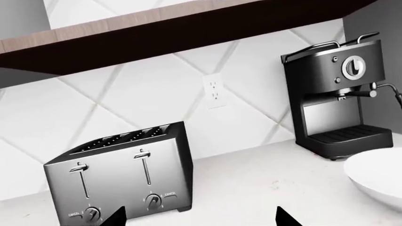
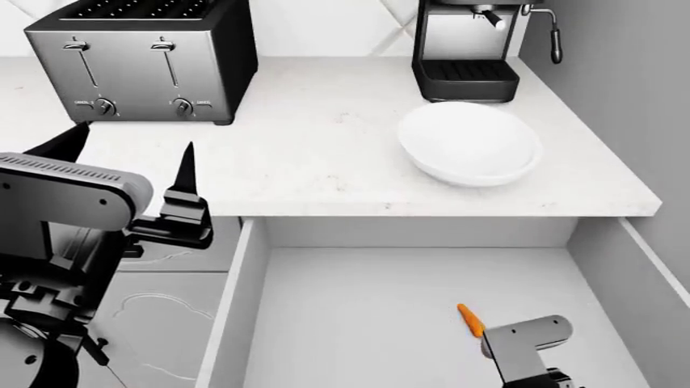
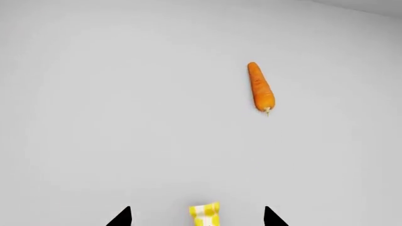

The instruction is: Place the bar in the bowl and close the drawer.

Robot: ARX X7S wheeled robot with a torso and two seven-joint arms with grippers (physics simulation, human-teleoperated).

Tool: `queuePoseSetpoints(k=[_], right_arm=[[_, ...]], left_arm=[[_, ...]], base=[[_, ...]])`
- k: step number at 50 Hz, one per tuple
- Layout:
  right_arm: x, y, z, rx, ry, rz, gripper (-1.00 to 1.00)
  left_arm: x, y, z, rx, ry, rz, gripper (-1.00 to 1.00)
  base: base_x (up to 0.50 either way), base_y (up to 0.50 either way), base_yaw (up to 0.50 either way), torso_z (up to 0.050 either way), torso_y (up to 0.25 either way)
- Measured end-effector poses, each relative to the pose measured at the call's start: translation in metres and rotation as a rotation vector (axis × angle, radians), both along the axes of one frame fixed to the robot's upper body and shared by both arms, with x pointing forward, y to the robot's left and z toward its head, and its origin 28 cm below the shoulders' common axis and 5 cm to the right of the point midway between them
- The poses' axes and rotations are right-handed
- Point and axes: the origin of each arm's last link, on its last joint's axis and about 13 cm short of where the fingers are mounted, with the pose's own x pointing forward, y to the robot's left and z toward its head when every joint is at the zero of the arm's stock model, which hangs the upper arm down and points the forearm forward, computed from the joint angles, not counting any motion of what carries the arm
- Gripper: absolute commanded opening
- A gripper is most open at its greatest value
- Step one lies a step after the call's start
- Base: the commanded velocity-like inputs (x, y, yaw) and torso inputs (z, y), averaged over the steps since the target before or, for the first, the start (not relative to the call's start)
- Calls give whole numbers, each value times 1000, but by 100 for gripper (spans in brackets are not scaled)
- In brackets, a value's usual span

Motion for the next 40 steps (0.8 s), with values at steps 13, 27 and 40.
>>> queuePoseSetpoints(k=[13, 27, 40], right_arm=[[5, -3, -15, 17, 41, -27, 100], [15, -7, -32, 22, 84, -53, 100], [21, -8, -47, 24, 123, -62, 100]], left_arm=[[1, -1, -1, 0, 2, -1, 100], [1, -1, -2, -1, 4, -2, 100], [2, -1, -4, -3, 6, -3, 100]], base=[[0, 0, 0, 0, 0], [0, 0, 0, 0, 0], [0, 0, 0, 0, 0]])
